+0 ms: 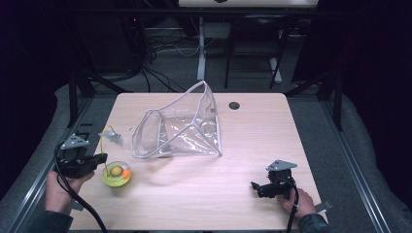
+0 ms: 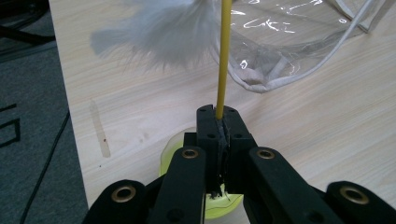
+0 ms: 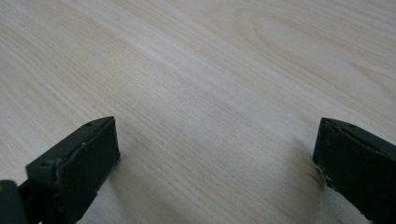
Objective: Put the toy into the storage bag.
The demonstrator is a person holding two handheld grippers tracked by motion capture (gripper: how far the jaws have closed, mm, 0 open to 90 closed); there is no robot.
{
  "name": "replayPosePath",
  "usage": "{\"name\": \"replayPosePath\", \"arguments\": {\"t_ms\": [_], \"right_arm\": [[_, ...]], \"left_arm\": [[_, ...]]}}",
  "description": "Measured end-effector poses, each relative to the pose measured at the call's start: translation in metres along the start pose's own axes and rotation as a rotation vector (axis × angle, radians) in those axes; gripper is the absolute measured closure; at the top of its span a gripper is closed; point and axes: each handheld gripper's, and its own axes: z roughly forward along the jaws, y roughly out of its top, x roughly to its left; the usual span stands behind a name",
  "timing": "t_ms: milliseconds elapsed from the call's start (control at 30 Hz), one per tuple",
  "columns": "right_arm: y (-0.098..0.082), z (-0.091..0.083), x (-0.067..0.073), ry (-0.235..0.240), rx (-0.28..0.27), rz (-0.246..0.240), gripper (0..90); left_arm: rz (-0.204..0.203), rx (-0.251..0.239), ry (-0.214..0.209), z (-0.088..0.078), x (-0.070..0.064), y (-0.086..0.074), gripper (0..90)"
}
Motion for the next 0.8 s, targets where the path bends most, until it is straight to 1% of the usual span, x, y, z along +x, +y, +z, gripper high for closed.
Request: {"name": "replayPosePath", "arguments": {"t_ms": [167, 200, 233, 367, 533, 633, 733, 800], "right_arm": [[0.000, 0.000, 0.000, 0.000, 0.000, 0.000, 0.0], [0.000, 0.000, 0.000, 0.000, 0.003, -0.005, 0.0], [0.000, 0.000, 0.000, 0.000, 0.000, 0.000, 0.0], [0.000, 0.000, 0.000, -0.001, -0.001, -0.001, 0.0], [0.000, 0.000, 0.000, 0.000, -0.001, -0.007, 0.0], [0.000, 0.000, 0.000, 0.000, 0.001, 0.000, 0.0], [0.000, 0.000, 0.000, 0.000, 0.000, -0.001, 0.0], [0.000, 0.000, 0.000, 0.000, 0.000, -0.001, 0.0]], "left_arm": [[-0.003, -0.004, 0.003, -0.004, 0.003, 0.004, 88.1], [-0.002, -0.003, 0.003, -0.005, 0.003, 0.005, 88.1], [0.005, 0.000, 0.006, -0.006, 0.004, 0.006, 88.1], [0.008, -0.001, 0.015, -0.008, 0.005, 0.010, 88.1], [0.003, 0.007, 0.020, -0.008, 0.009, 0.012, 88.1], [0.017, 0.022, 0.029, -0.008, 0.012, 0.015, 88.1], [0.021, 0.026, 0.038, -0.008, 0.014, 0.018, 88.1], [0.031, 0.036, 0.045, -0.007, 0.016, 0.022, 88.1]]}}
